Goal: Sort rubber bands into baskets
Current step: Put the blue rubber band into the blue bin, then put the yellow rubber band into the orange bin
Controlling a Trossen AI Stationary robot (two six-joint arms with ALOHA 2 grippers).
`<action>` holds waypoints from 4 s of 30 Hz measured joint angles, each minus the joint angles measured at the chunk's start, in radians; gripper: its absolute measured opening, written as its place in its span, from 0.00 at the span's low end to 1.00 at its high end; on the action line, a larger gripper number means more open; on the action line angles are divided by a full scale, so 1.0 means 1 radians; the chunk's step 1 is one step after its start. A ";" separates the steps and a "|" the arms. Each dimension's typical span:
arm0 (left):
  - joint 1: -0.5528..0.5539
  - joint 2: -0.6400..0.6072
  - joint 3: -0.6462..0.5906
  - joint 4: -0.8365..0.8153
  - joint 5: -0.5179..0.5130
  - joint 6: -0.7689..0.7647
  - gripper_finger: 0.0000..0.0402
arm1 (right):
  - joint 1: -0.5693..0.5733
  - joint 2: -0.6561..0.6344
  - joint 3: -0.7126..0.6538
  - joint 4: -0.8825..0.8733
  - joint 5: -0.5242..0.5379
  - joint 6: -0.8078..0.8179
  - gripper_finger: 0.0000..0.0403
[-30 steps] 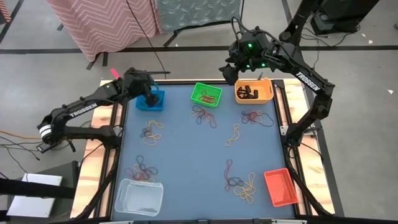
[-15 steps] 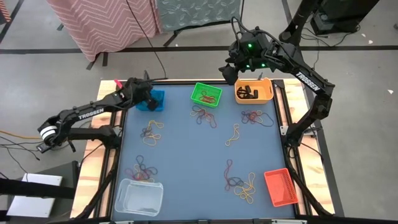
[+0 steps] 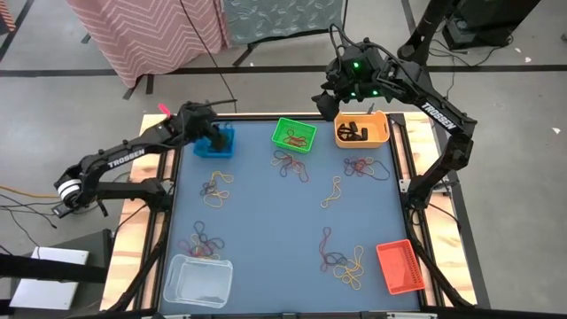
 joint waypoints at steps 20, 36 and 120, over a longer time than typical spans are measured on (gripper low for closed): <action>-0.101 -0.049 0.113 0.107 0.521 -0.388 0.63 | 0.056 -0.019 -0.507 -0.267 -0.240 0.086 0.66; -0.232 -0.054 0.002 0.408 0.464 -0.570 0.63 | 0.405 -0.053 -1.035 -0.039 -0.316 0.434 0.66; -0.224 -0.053 0.002 0.442 0.453 -0.497 0.63 | 1.054 -0.523 -1.200 0.112 -0.533 1.448 0.00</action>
